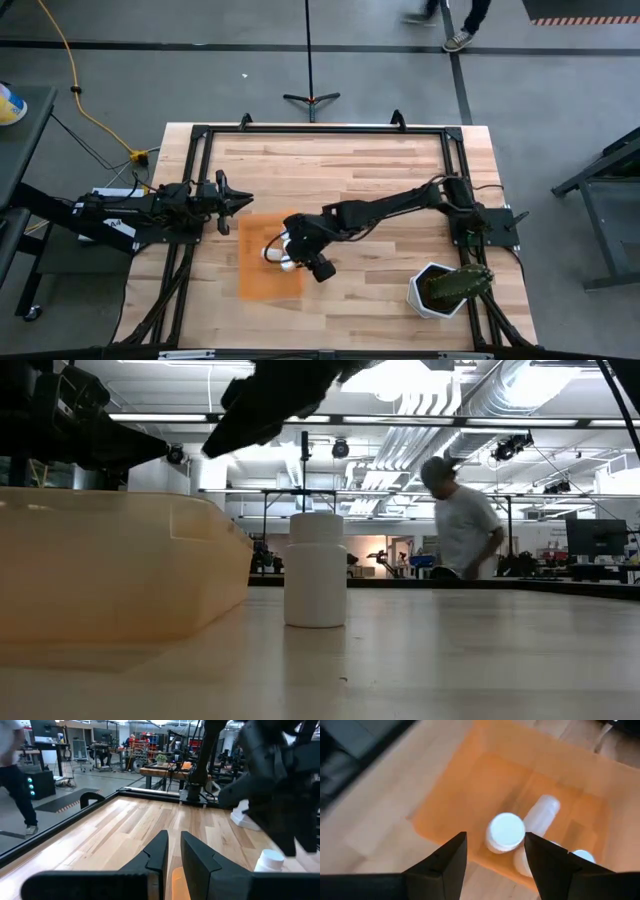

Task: Pick and place pill bottles into a basket
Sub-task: Put the white pill bottle into the orange bin

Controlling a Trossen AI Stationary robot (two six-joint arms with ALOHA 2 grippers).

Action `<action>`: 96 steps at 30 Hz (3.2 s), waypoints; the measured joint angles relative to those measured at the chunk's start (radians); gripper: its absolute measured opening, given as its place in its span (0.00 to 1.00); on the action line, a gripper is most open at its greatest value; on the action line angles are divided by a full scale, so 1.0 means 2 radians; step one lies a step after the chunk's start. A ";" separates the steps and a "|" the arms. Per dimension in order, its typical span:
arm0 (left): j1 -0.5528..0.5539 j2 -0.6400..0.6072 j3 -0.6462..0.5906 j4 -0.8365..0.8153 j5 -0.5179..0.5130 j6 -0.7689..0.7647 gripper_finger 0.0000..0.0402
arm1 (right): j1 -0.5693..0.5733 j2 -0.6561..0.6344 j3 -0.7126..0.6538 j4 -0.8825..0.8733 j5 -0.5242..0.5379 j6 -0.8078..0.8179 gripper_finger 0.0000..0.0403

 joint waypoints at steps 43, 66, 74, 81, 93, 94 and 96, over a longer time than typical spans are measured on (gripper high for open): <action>0.000 0.000 0.000 0.000 -0.004 -0.022 0.22 | 0.070 -0.033 -0.032 -0.076 0.096 0.063 0.31; 0.000 0.000 0.000 0.000 -0.004 -0.041 0.22 | 0.069 0.000 -0.032 -0.105 0.120 0.112 0.66; 0.000 0.000 0.000 0.000 -0.004 -0.054 0.22 | 0.068 0.004 -0.032 -0.115 0.123 0.122 0.65; 0.000 0.000 0.000 0.000 -0.004 -0.063 0.22 | 0.069 0.012 -0.033 -0.103 0.112 0.120 0.60; 0.000 0.000 0.000 0.000 -0.004 -0.062 0.22 | 0.069 0.017 -0.032 -0.120 0.104 0.112 0.39; 0.000 0.000 0.000 0.000 -0.004 -0.062 0.22 | 0.069 0.017 -0.032 -0.120 0.104 0.112 0.37; 0.000 0.000 0.000 0.000 -0.004 -0.062 0.22 | 0.069 0.017 -0.031 -0.120 0.109 0.113 0.37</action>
